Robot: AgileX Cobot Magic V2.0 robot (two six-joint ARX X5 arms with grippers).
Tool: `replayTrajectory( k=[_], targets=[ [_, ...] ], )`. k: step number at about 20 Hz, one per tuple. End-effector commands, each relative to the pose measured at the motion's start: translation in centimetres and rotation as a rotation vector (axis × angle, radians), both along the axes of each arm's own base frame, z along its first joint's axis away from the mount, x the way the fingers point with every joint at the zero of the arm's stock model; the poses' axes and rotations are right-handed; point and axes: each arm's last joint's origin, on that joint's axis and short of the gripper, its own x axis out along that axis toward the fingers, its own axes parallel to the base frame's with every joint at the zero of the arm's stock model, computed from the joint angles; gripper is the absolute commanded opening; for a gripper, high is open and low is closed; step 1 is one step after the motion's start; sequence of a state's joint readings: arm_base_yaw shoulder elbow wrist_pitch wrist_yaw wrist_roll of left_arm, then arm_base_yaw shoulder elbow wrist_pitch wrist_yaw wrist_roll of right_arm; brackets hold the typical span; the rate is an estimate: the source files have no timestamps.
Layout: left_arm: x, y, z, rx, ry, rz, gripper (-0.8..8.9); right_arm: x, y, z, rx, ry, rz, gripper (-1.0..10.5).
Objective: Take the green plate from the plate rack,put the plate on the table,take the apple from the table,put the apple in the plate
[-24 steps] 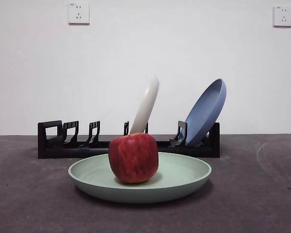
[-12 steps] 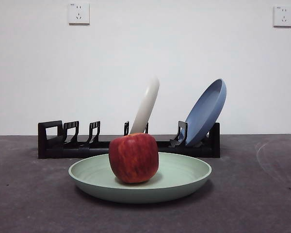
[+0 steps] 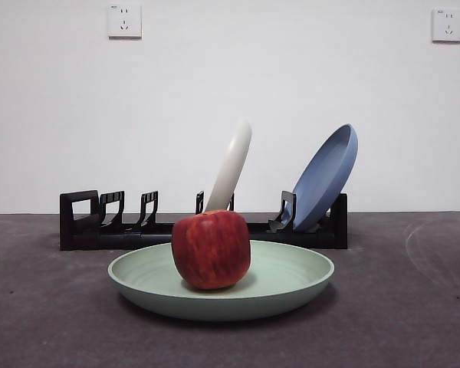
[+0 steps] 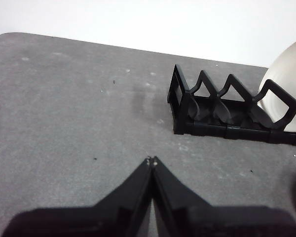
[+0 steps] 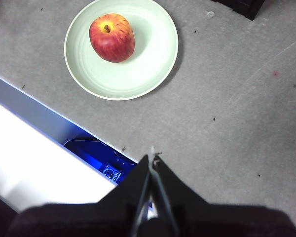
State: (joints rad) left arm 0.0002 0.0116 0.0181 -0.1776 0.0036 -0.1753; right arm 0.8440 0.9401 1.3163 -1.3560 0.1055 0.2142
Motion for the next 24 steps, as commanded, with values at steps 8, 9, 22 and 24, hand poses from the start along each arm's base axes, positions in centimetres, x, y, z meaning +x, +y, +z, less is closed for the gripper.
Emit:
replayTrajectory(
  k=[8, 9, 22, 24],
  targets=[
    [0.13, 0.03, -0.29, 0.015, 0.016, 0.000, -0.03, -0.10, -0.11, -0.21, -0.016, 0.017, -0.011, -0.2],
    [0.15, 0.03, -0.31, 0.015, 0.018, 0.000, -0.03, -0.10, -0.11, -0.21, -0.015, 0.018, -0.011, -0.2],
    [0.28, 0.03, -0.54, 0.015, 0.048, 0.000, -0.03, 0.19, -0.52, -0.09, -0.129, -0.099, -0.045, 0.0],
    [0.29, 0.03, -0.57, 0.015, 0.051, 0.000, -0.03, 0.36, -0.71, -0.07, -0.153, -0.117, -0.061, 0.0]
  ],
)
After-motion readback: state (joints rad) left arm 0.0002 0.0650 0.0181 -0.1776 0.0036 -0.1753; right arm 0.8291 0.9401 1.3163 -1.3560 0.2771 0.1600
